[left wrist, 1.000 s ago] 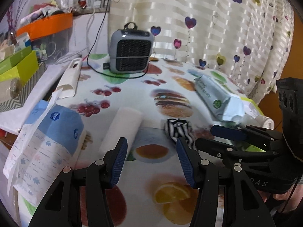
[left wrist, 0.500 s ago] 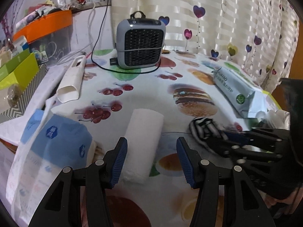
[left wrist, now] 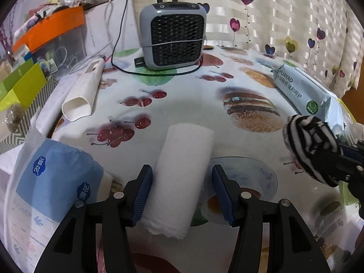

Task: Organize soft objects
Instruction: 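Grasp the white rolled cloth with the left gripper while the right gripper holds the striped sock, then lift the white cloth and striped sock and carry both over the box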

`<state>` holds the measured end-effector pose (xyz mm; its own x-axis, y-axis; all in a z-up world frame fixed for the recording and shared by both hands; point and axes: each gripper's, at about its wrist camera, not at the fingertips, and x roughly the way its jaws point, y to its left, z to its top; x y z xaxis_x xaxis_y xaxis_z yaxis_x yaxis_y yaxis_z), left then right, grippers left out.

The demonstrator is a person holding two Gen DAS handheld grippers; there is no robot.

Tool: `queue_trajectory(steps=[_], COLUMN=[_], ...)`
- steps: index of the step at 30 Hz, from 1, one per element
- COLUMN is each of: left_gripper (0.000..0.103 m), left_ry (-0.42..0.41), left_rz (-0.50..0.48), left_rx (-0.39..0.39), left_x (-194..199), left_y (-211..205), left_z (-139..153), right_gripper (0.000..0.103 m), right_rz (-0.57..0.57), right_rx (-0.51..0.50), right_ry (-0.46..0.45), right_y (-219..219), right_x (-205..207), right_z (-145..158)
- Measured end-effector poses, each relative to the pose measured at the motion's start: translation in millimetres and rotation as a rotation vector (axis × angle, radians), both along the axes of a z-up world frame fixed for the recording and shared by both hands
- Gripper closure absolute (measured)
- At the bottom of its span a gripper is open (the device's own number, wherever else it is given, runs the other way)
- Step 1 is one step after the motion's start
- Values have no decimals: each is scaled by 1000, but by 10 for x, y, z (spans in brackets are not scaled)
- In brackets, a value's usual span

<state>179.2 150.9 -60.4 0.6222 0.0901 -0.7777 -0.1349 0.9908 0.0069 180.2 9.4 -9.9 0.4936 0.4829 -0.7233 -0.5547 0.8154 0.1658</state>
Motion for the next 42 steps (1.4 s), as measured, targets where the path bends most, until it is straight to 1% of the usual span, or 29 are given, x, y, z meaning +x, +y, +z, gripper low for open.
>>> queue_trajectory(steps=[1,4,7,15,23,32,42], left_gripper=[60,72,77,78,78,78,78], left_ry=[1,-1,-15,-98,-174,-216,-227], left_rz=[1,0,-10,-38,-80,-161,-236], left_rx=[1,-8,-26,-92,-154,-196,-227], left_x=[-5,-26,-99,-409,-721,-891,-925], left_y=[-7,-8,-60,-290,-646,-1094,-1469], left_z=[2,16,67,359,678,883,984], right_gripper=[86,86,86,86,86,86,86], right_rz=[-3,-13,-19,-24,-52,-121,-181], right_rx=[3,12,21,52,86,108,119], right_ry=[-3,-14,-26,-60,-102,-141,-172], right_y=[-17,-77,-137,-317,-639,-1092,-1493], right_x=[-10,-44,-92,-279,-498,-682,-811], right_z=[13,62,120,287,486,665,764])
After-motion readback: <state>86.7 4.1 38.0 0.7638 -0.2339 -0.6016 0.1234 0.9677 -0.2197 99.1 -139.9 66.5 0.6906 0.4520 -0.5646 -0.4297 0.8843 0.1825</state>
